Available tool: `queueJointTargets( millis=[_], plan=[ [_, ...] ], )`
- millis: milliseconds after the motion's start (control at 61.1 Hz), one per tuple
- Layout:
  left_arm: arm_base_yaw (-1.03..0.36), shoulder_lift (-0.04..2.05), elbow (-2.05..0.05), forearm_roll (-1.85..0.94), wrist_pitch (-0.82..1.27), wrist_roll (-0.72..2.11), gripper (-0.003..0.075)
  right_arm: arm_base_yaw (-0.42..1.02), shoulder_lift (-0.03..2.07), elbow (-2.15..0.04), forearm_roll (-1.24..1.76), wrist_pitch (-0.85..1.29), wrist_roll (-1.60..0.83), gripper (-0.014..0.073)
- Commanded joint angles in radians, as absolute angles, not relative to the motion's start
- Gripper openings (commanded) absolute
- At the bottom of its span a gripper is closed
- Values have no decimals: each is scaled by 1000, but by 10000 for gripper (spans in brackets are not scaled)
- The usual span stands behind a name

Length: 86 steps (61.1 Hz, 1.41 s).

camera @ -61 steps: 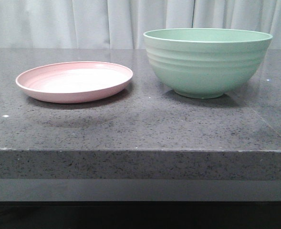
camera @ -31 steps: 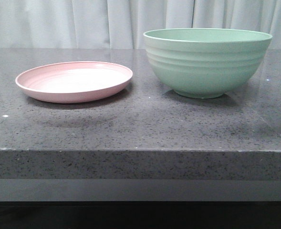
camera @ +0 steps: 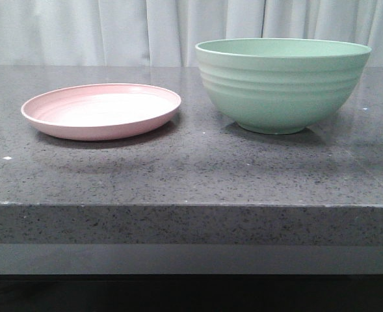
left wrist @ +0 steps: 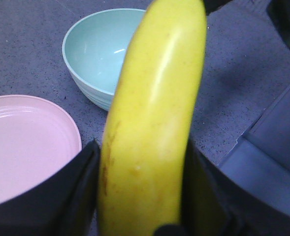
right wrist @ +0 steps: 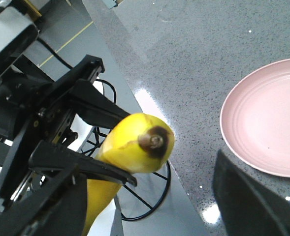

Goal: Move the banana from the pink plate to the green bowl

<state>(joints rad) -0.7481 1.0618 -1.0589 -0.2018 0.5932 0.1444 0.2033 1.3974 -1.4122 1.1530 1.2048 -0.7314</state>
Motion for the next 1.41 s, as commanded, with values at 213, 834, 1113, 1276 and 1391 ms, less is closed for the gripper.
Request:
queueJointTargets(
  millis=[213, 834, 1113, 1276, 1391],
  plan=[
    [-756, 1039, -1088, -222, 507, 144, 207, 213, 1374, -1446, 1265, 1189, -728, 549],
    [-756, 1039, -1088, -222, 507, 144, 207, 369, 1460, -1446, 1273, 1069, -729, 549],
    [-756, 1039, -1088, -222, 507, 144, 207, 375, 1462, -1446, 1320, 1069, -732, 549],
    [-756, 1039, -1088, -222, 507, 144, 207, 375, 1462, -1446, 1315, 1088, -738, 458],
    [-756, 1039, -1088, -222, 507, 144, 207, 375, 1462, -1446, 1312, 1096, -745, 330]
  ],
)
